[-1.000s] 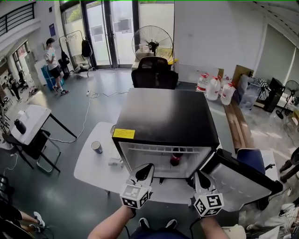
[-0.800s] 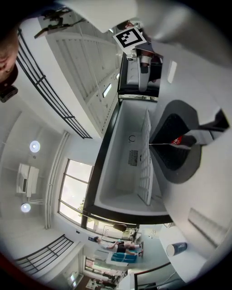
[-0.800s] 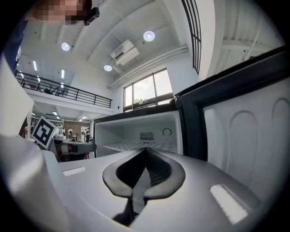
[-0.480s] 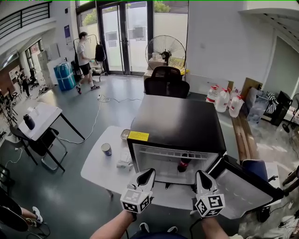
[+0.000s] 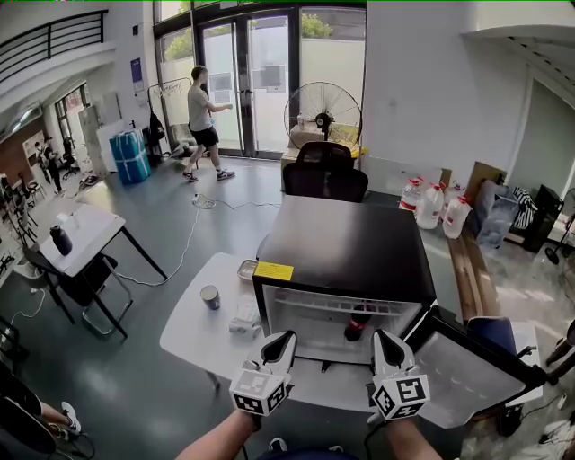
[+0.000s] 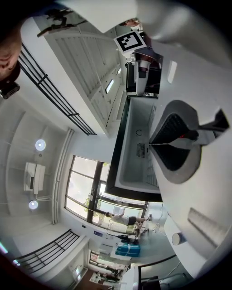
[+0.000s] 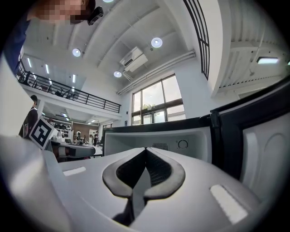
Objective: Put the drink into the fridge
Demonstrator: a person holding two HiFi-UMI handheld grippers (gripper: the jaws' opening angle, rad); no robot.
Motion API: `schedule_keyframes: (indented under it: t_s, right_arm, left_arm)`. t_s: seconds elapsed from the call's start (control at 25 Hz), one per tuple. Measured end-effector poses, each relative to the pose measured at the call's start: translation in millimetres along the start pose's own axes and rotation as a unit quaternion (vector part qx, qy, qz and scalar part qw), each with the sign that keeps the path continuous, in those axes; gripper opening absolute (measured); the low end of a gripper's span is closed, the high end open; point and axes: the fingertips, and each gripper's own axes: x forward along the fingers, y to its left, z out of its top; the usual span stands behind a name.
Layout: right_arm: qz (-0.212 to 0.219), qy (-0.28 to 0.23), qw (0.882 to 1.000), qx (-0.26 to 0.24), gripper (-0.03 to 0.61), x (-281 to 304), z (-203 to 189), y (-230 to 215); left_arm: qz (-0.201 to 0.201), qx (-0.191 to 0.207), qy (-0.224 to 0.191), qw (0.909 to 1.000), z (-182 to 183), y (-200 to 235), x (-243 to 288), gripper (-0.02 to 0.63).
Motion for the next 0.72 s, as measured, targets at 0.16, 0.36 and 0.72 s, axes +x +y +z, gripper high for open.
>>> schedule_keyframes:
  t_s: [0.16,0.36,0.72]
  right_arm:
    - [-0.004,-0.004,1.000,-0.004,0.006,-1,3,-2]
    - [-0.004,-0.002,1.000,-0.007,0.006,-4,5,-3]
    - [-0.002,0.002,1.000,-0.009,0.006,-8,4,-2]
  left_arm:
    - [-0.009,-0.001,-0.001,1.0000,0,-3,4,0.009]
    - [-0.023,0.002,-0.003,0.9997,5,-10,11,0.009]
    - [-0.043,-0.007,0.010,0.9990,-4,-23,22,0.009]
